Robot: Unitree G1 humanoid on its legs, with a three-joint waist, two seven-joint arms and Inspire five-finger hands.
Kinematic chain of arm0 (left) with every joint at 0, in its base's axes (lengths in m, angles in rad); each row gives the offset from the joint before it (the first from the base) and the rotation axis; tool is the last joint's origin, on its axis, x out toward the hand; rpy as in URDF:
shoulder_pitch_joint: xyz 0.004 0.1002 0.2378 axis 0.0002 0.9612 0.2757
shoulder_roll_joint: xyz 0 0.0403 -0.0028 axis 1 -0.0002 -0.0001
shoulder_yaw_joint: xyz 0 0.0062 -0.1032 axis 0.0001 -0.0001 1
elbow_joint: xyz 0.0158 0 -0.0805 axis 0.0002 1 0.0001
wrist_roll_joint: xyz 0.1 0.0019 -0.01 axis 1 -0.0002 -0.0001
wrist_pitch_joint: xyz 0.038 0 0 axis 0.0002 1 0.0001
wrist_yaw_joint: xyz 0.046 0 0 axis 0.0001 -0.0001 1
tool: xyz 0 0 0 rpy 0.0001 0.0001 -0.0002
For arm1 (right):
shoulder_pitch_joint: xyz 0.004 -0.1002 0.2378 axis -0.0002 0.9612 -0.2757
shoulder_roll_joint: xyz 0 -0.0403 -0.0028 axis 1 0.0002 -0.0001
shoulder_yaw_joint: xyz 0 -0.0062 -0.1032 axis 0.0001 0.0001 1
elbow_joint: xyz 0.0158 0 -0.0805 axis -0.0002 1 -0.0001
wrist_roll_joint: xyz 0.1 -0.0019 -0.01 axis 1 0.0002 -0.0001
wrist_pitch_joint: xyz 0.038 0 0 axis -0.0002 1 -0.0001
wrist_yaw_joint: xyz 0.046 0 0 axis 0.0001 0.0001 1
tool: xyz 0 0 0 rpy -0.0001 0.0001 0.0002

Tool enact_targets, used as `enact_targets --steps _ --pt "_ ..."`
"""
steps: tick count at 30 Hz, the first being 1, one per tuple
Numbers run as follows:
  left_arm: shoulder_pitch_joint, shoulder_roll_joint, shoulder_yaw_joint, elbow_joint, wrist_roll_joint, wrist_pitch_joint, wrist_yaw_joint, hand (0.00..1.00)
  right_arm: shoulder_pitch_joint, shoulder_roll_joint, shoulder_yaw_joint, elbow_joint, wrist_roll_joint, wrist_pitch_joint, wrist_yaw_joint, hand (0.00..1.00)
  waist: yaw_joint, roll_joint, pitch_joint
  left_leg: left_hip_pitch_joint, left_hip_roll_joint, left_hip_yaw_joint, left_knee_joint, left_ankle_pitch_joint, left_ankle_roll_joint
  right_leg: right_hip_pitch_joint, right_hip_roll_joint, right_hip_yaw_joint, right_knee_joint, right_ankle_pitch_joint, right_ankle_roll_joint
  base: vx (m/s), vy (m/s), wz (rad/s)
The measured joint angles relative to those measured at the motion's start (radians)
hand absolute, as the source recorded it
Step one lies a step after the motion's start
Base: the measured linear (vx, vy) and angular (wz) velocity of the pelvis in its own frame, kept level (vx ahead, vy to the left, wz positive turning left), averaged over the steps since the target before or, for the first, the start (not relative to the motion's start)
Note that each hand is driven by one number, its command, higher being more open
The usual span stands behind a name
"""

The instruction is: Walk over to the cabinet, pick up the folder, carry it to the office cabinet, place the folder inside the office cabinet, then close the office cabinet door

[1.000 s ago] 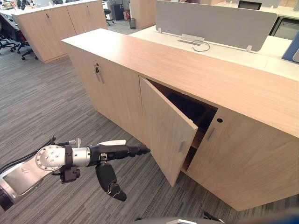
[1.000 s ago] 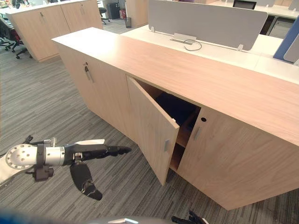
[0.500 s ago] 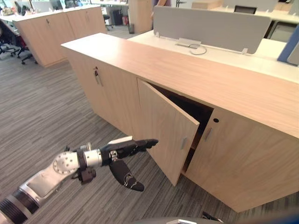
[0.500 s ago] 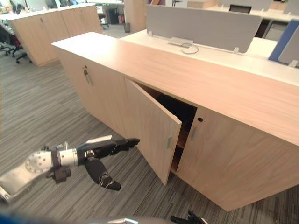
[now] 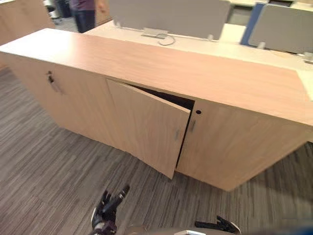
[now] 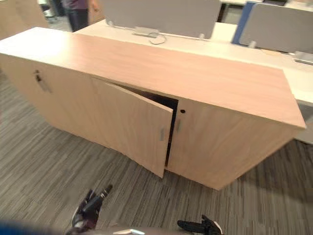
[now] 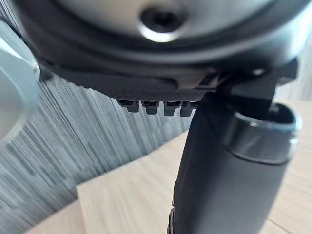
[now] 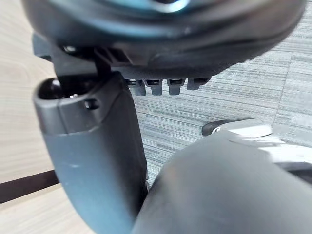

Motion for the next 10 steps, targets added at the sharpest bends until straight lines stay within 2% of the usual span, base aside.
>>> enact_targets --steps 1,2,4,5,9,10 --pt "0.002 -0.014 0.014 0.033 0.024 0.001 0.008 1.0 0.0 0.0 0.004 -0.005 0.0 0.0 -0.002 1.0 0.001 0.0 -0.005 0.021 0.0 0.038 -0.02 0.002 0.004 -0.01 -0.007 0.021 0.008 -0.001 0.006 0.03 0.182 -1.26" --pt "0.012 -0.031 0.018 0.053 0.055 0.001 0.019 1.0 0.0 0.001 0.003 -0.015 0.001 0.002 -0.004 1.0 0.011 -0.003 -0.012 0.046 -0.002 0.1 -0.058 0.009 0.014 -0.042 -0.042 -0.019 0.046 -0.018 0.007 0.02 0.161 -1.24" --pt "0.03 -0.052 0.019 0.062 0.087 0.002 0.023 1.0 -0.003 0.009 -0.022 -0.019 0.001 0.003 -0.009 1.0 0.03 -0.011 -0.019 0.091 -0.009 0.191 -0.106 0.02 0.013 -0.094 -0.129 -0.165 0.114 -0.012 0.023 0.03 0.103 -1.22" --pt "0.031 -0.051 0.021 0.069 0.107 0.005 0.026 1.0 0.003 0.011 -0.035 -0.018 0.001 0.003 -0.011 1.0 0.027 -0.011 -0.026 0.113 -0.007 0.215 -0.133 0.03 0.005 -0.098 -0.156 -0.236 0.121 0.0 0.053 0.07 0.015 -0.69" --pt "-0.004 -0.062 0.014 0.096 0.168 0.008 0.038 1.0 0.039 0.011 -0.082 -0.012 0.001 0.01 -0.019 1.0 0.022 0.007 -0.044 0.165 0.006 0.214 -0.212 0.071 -0.016 -0.087 -0.138 -0.28 0.124 0.0 0.051 0.11 -0.084 -0.02" --pt "-0.01 -0.061 0.002 0.106 0.187 0.013 0.04 1.0 0.04 0.014 -0.109 0.007 0.002 0.009 -0.02 1.0 0.01 0.015 -0.048 0.174 0.014 0.211 -0.226 0.089 -0.022 -0.06 -0.128 -0.3 0.093 0.005 0.046 0.04 -0.058 0.12"
